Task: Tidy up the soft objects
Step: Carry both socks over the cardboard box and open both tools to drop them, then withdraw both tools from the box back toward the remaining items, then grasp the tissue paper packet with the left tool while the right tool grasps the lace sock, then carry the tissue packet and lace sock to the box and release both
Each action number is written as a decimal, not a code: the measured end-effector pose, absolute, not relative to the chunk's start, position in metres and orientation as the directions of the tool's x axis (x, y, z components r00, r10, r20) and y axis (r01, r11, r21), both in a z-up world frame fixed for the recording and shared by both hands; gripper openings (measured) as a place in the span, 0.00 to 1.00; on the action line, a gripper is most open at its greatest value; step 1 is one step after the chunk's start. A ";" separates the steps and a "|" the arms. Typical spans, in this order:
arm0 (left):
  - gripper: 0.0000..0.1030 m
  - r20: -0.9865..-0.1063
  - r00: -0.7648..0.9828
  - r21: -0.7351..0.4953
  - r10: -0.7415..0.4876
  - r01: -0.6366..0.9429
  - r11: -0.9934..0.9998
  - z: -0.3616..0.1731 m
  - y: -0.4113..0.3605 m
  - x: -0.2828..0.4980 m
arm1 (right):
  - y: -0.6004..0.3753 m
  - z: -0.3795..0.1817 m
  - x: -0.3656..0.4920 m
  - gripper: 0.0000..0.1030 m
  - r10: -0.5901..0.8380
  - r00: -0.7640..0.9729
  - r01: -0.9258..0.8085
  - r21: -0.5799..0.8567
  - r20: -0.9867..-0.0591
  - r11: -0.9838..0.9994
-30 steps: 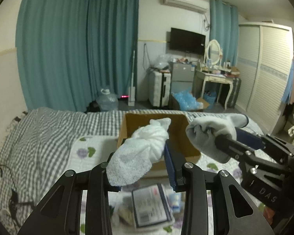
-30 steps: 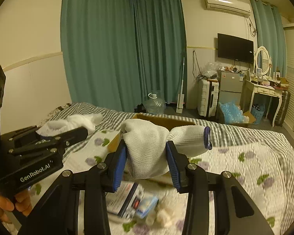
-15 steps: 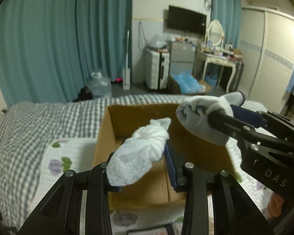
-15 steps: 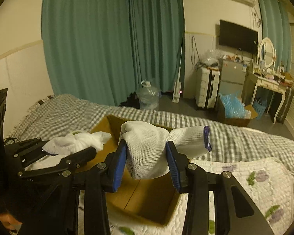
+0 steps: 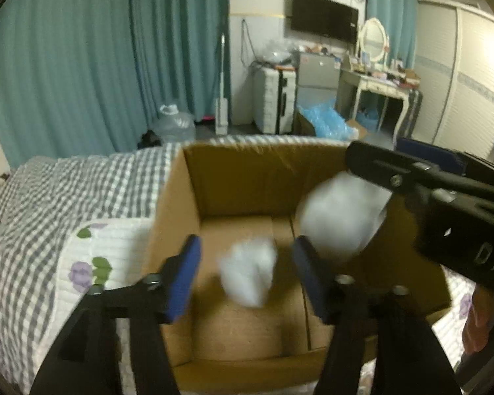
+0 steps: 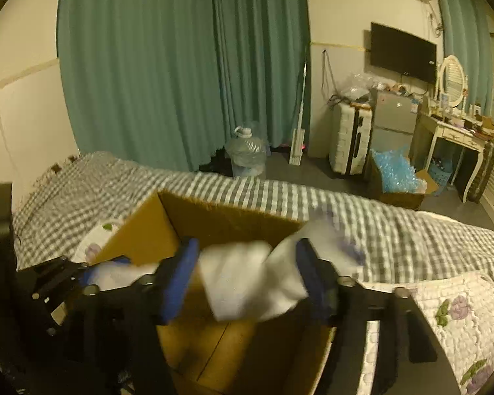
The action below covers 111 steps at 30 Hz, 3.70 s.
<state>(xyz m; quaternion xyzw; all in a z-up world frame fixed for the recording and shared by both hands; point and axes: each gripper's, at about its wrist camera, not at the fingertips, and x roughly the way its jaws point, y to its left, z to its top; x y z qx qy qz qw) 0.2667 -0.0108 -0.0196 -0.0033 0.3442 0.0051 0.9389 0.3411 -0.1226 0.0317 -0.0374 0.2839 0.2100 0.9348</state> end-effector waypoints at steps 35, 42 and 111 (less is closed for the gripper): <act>1.00 -0.328 0.943 0.080 0.060 -0.036 0.996 0.142 -0.029 -0.001 | -0.216 0.216 0.028 1.00 0.316 0.890 -0.359 -0.079 -0.328 0.930; 1.00 -0.441 0.896 0.082 0.053 -0.019 0.996 0.077 -0.035 0.017 | -0.217 0.145 0.051 1.00 0.303 0.854 -0.355 -0.046 -0.423 0.934; 0.77 -0.648 0.757 -0.062 -0.083 0.057 0.996 -0.028 -0.031 0.017 | -0.213 0.008 0.064 0.10 0.411 0.665 -0.464 0.086 -0.624 0.882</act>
